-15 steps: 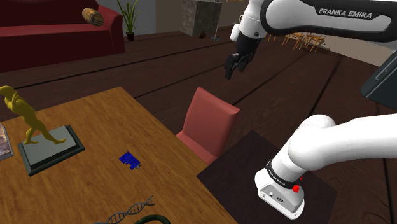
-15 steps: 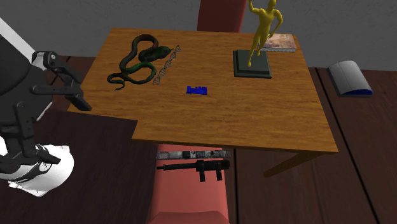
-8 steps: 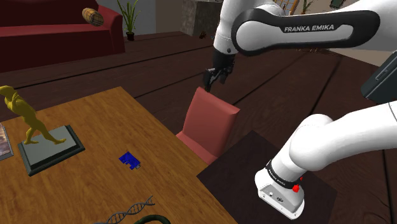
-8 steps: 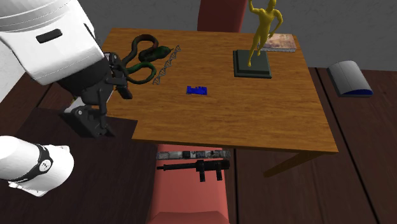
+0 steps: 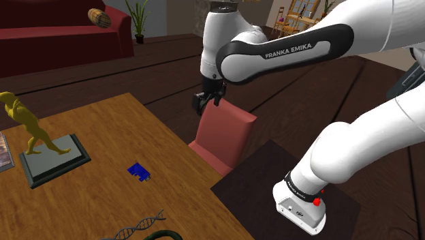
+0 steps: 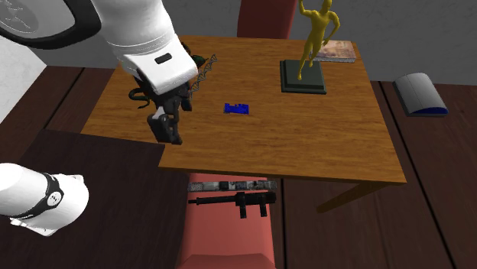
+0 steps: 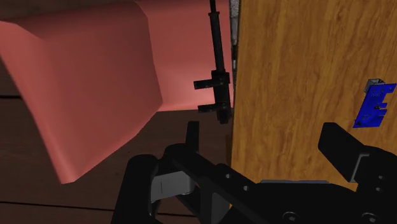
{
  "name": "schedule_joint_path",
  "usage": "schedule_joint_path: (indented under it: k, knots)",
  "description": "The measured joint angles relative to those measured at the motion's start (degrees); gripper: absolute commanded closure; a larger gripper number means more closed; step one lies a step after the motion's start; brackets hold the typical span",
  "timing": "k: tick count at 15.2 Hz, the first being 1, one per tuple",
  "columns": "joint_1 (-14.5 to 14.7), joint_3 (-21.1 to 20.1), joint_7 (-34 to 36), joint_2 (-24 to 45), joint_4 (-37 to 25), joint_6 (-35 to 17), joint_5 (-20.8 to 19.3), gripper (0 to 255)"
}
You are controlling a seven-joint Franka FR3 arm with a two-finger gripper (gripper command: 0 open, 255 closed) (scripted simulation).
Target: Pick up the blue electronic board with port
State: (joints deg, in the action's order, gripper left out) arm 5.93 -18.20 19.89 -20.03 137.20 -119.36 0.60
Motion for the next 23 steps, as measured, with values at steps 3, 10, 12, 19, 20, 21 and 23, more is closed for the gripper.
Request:
schedule_joint_path:
  k: [3, 10, 12, 19, 20, 21, 23]
  knots:
    - [0.5, -2.6, 3.7, 5.5, -1.8, -2.8, -0.9, 0]
    - [1.8, -7.1, 13.2, 21.1, -9.4, -7.8, -6.8, 0]
    - [2.7, -7.8, 16.1, 25.4, -12.1, -8.4, -8.9, 0]
    - [8.0, -7.3, 24.3, 41.6, -23.7, -9.4, -16.3, 0]
    - [9.1, -7.1, 25.3, 43.9, -25.6, -9.4, -17.2, 0]
    - [10.0, -6.9, 26.1, 45.9, -27.5, -9.1, -17.8, 0]
    - [12.0, -6.3, 27.7, 50.2, -31.1, -9.0, -19.1, 0]
